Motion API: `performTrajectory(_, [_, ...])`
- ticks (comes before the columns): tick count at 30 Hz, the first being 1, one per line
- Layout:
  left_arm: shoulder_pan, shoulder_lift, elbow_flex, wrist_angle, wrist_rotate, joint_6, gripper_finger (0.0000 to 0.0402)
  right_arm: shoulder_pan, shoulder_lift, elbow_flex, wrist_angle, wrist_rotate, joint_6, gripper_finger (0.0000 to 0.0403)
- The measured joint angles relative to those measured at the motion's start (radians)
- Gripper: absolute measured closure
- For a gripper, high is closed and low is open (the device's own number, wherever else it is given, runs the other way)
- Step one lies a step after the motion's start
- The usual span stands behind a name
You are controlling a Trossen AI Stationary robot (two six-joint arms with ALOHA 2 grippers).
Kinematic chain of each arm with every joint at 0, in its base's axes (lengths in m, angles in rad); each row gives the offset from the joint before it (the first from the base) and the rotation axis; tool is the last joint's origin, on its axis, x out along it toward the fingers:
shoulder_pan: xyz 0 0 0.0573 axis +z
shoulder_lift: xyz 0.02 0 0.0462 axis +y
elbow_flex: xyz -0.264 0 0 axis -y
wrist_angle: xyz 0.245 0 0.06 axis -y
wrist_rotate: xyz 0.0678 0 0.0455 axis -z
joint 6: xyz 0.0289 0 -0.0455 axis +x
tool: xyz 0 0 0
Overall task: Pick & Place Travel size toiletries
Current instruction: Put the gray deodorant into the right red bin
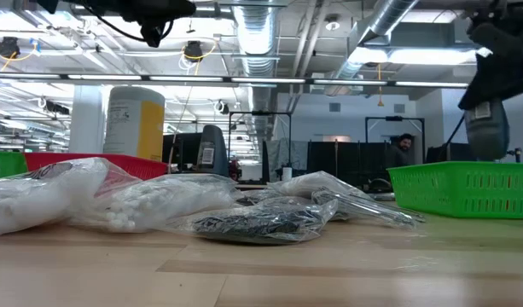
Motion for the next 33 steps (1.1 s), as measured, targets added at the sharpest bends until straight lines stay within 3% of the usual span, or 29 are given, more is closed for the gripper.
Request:
performTrajectory(10, [0.0,0.0,-0.039,0.044,0.0,0.0,0.0401,0.04,0.088,-0.024,-0.057,-0.038,0.161,0.0314])
performTrajectory(27, [0.0,0.0,-0.056,0.06,0.001,0.0,0.0401,0.039,0.231,-0.024,-0.056,-0.038,0.219,0.0314])
performTrajectory(33, [0.0,0.0,-0.056,0.06,0.002,0.0,0.0401,0.038,0.264,-0.024,-0.059,-0.036,0.229,0.026])
